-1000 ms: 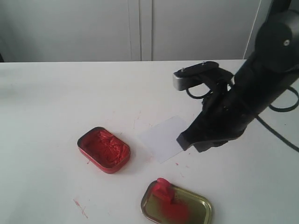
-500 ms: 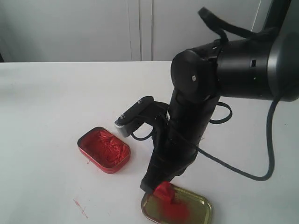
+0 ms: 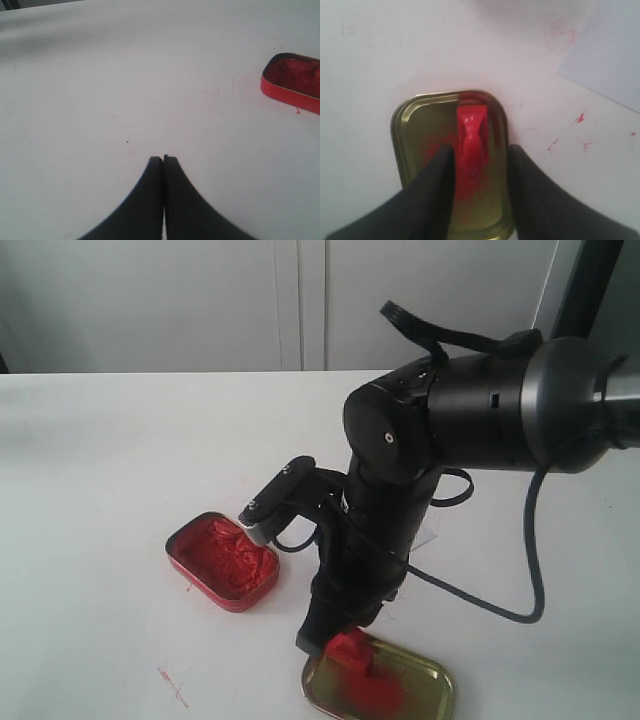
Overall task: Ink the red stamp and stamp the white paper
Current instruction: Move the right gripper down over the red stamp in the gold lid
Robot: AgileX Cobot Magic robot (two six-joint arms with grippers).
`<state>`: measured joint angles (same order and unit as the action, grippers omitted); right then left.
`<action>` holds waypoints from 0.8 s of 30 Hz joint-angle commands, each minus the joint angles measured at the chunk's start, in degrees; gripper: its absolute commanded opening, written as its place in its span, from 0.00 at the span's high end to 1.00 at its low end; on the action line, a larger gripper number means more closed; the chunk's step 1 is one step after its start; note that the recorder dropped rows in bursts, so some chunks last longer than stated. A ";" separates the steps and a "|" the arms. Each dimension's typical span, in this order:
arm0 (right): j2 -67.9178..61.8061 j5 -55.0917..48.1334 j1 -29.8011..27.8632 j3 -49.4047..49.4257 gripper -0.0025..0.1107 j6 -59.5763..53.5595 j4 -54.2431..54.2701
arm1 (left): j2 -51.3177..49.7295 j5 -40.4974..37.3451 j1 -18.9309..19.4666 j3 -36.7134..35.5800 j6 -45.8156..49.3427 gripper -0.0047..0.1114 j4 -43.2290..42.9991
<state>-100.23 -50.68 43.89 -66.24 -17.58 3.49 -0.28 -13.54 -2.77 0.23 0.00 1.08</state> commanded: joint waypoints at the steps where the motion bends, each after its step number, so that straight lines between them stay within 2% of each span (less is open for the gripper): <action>1: 0.03 0.86 0.10 -0.56 0.61 -0.22 -0.55 | 0.28 0.25 0.07 -0.23 0.00 0.96 0.31; 3: 0.03 1.10 0.10 -0.56 0.58 -0.22 -0.55 | 0.28 0.25 0.07 -0.23 0.00 0.96 0.31; 24: -5.48 1.33 0.10 -0.56 0.59 0.70 -0.55 | 0.28 0.25 0.07 -0.23 0.00 0.96 0.31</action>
<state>-105.26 -49.49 43.89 -66.33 -17.13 3.49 -0.28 -13.54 -2.77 0.23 0.00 1.08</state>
